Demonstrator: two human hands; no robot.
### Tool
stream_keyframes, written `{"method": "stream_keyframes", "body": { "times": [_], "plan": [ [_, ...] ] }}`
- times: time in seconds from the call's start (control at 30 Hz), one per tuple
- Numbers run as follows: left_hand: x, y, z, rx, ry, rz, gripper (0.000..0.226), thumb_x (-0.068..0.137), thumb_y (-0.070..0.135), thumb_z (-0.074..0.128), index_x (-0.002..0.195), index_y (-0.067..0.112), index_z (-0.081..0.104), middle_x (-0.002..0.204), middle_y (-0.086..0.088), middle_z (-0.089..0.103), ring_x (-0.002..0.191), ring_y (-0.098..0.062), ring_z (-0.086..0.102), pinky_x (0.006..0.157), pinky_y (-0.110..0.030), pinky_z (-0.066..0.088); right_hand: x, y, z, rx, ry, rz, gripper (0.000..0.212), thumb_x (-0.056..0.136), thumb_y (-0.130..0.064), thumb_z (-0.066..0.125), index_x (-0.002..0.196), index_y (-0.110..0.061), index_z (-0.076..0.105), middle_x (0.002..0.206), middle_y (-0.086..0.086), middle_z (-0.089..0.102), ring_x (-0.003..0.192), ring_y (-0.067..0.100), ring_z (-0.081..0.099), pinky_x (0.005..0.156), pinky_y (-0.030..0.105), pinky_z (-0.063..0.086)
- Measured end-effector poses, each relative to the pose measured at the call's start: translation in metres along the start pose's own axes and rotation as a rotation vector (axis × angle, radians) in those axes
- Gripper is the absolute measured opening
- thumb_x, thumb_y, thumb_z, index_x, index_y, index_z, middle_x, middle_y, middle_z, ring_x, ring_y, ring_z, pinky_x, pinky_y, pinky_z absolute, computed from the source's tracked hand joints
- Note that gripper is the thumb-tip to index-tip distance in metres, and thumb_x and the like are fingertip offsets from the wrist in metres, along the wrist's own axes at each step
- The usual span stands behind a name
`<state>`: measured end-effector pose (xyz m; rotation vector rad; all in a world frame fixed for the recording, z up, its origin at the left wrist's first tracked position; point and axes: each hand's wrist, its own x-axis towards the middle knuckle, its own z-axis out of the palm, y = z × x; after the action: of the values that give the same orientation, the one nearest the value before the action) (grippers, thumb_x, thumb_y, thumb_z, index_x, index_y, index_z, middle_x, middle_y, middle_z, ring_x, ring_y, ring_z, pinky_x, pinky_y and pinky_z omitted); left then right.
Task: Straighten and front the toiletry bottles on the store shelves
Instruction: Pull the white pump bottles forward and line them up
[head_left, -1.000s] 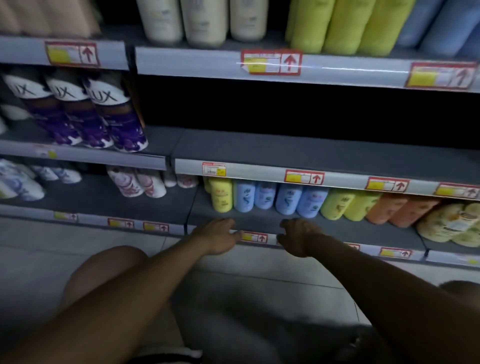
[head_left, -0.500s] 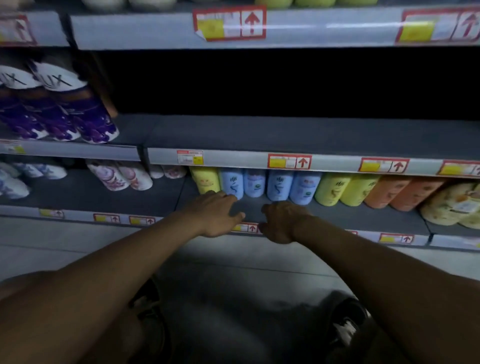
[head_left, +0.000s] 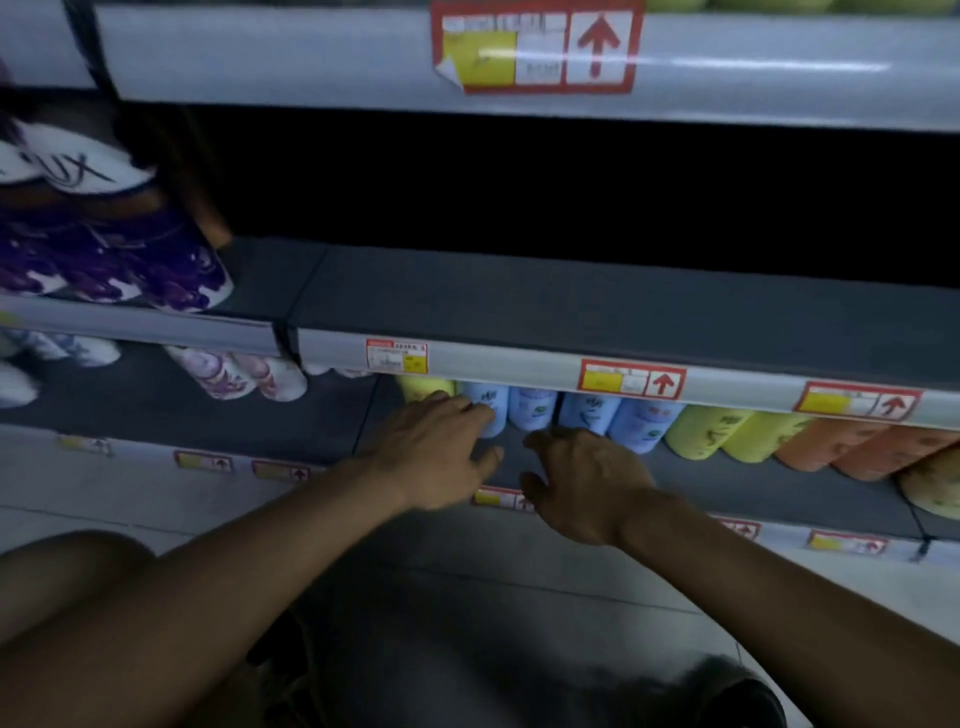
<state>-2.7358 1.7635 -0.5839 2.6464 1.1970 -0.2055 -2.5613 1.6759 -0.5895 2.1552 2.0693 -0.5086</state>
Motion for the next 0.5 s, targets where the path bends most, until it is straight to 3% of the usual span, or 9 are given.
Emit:
{"method": "stream_keyframes", "body": {
  "times": [0.2, 0.5],
  "plan": [
    [-0.015, -0.011, -0.019, -0.063, 0.095, 0.009, 0.043, 0.099, 0.054, 0.049, 0.133, 0.028, 0.056, 0.137, 0.004, 0.06, 0.125, -0.019, 0.055, 0.101, -0.038, 0.048, -0.017, 0.002, -0.015, 0.011, 0.037, 0.069, 0.055, 0.1, -0.054, 0.044, 0.146, -0.025, 0.047, 0.145, 0.006, 0.056, 0.133, 0.029, 0.054, 0.103, 0.044, 0.051],
    [-0.065, -0.026, -0.069, -0.127, 0.279, -0.053, 0.047, 0.101, 0.047, 0.049, 0.144, 0.026, 0.053, 0.145, 0.004, 0.055, 0.134, -0.018, 0.049, 0.105, -0.031, 0.041, -0.053, -0.034, -0.067, -0.007, 0.167, 0.057, 0.053, 0.1, -0.053, 0.042, 0.147, -0.03, 0.044, 0.143, 0.001, 0.056, 0.133, 0.024, 0.053, 0.101, 0.037, 0.049]
  ]
}}
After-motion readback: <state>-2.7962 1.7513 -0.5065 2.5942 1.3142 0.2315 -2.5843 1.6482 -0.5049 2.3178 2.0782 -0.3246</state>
